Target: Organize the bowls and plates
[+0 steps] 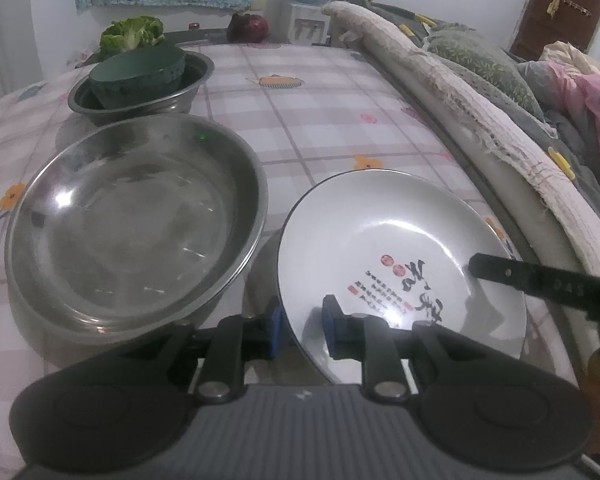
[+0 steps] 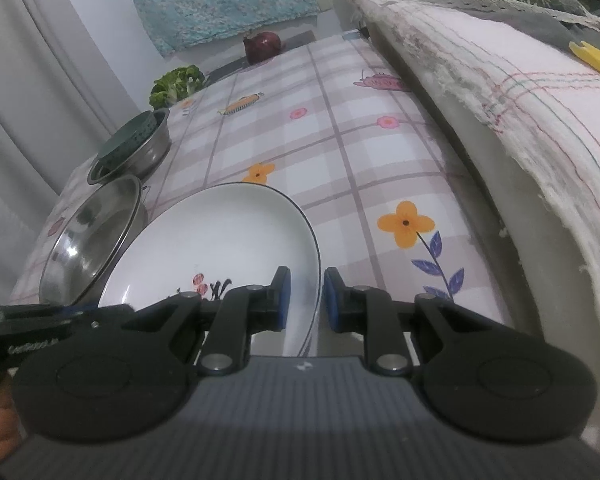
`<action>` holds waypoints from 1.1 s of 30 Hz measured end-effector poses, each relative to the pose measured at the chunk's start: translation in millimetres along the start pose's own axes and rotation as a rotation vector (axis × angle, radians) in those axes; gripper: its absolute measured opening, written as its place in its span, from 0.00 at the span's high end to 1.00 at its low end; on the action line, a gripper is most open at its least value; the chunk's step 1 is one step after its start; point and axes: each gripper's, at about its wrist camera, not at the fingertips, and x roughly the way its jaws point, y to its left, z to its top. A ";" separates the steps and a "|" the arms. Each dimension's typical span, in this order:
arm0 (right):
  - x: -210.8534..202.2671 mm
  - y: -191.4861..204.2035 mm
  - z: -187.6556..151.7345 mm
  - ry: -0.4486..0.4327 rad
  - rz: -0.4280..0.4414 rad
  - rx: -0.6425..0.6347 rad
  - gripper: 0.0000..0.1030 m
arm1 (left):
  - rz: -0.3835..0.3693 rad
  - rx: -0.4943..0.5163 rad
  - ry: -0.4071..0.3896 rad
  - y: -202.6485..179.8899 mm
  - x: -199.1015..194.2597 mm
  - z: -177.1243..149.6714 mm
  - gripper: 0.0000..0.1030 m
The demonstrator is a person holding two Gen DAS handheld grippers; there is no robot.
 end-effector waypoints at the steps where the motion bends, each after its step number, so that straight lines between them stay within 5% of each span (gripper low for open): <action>1: -0.7 0.0 -1.4 0.000 0.002 0.000 0.82 | 0.000 0.000 0.002 -0.4 1.4 0.5 0.74; 33: 0.9 3.0 -6.2 -0.041 -0.023 -0.047 0.80 | 0.014 0.034 -0.019 -14.6 12.8 3.6 0.63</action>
